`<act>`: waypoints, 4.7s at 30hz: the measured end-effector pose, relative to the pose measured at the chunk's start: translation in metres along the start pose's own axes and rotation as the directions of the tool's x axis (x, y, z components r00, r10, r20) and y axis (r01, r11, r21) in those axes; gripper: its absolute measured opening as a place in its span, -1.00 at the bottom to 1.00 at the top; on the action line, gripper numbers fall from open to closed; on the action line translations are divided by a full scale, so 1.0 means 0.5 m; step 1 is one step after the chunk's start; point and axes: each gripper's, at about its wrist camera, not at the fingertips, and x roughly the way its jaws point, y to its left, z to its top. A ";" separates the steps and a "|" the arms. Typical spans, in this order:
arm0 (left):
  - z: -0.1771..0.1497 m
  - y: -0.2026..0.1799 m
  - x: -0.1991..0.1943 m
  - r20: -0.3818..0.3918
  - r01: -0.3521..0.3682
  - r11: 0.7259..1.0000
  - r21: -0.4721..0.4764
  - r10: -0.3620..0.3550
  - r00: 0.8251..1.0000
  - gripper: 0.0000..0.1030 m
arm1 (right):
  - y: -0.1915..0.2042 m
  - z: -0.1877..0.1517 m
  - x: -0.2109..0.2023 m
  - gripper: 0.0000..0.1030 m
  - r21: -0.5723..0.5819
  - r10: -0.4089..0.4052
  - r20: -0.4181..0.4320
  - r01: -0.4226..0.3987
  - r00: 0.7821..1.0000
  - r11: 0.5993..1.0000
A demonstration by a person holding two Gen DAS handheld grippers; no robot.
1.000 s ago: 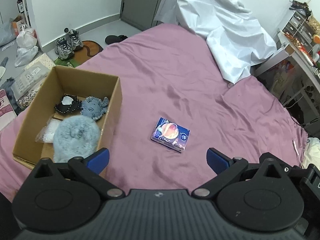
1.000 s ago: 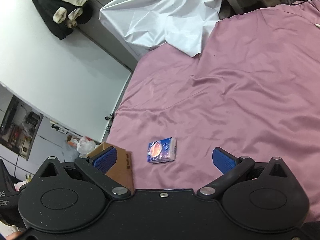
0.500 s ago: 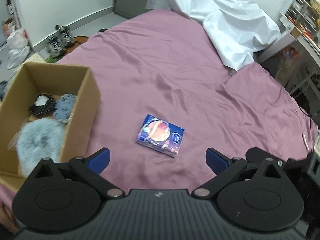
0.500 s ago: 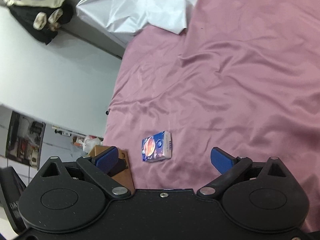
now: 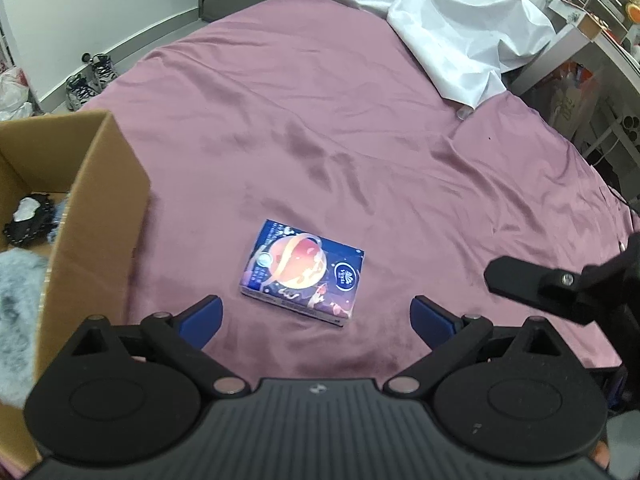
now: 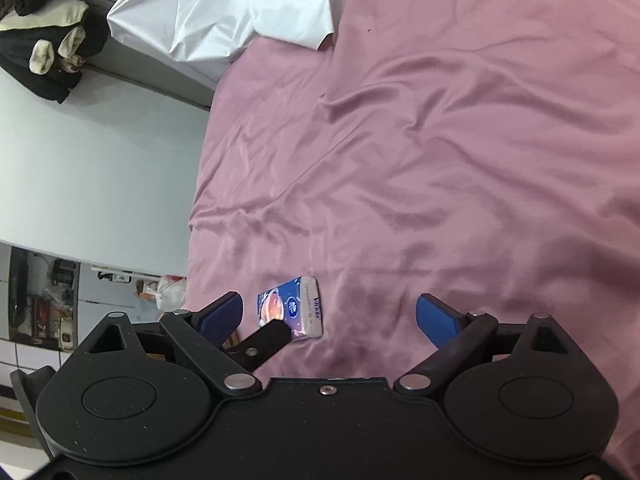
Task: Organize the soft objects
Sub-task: 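Lower the right gripper onto the blue tissue pack and close on it, then lift and carry the tissue pack with the right gripper over the box, then open the right gripper to drop the tissue pack into the box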
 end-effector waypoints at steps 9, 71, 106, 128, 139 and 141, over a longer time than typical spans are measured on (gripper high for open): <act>-0.011 -0.007 0.044 -0.007 -0.018 1.000 0.010 0.018 1.000 0.94 | -0.004 0.015 0.037 0.75 0.024 0.007 -0.045 -0.006 0.999 1.000; -0.064 0.075 -0.176 0.116 0.117 0.992 -0.039 -0.112 0.987 0.43 | 0.084 -0.082 -0.002 -0.34 -0.052 0.270 -0.163 -0.281 0.949 0.958; -0.032 0.353 -0.320 0.205 0.149 0.972 -0.180 -0.111 0.972 0.43 | 0.372 -0.242 0.051 -0.65 -0.270 0.270 -0.190 -0.315 0.944 0.910; -0.014 0.469 -0.268 0.047 0.091 0.935 -0.344 -0.080 0.996 0.49 | 0.428 -0.290 0.143 -0.66 -0.247 0.141 -0.235 -0.199 0.962 0.948; -0.032 0.487 -0.278 0.001 0.038 0.930 -0.366 -0.041 0.999 0.63 | 0.424 -0.297 0.133 -0.41 -0.233 0.114 -0.303 -0.190 0.946 0.954; -0.032 0.485 -0.281 -0.001 0.028 0.931 -0.365 -0.030 1.000 0.63 | 0.419 -0.297 0.125 -0.31 -0.226 0.121 -0.293 -0.192 0.948 0.955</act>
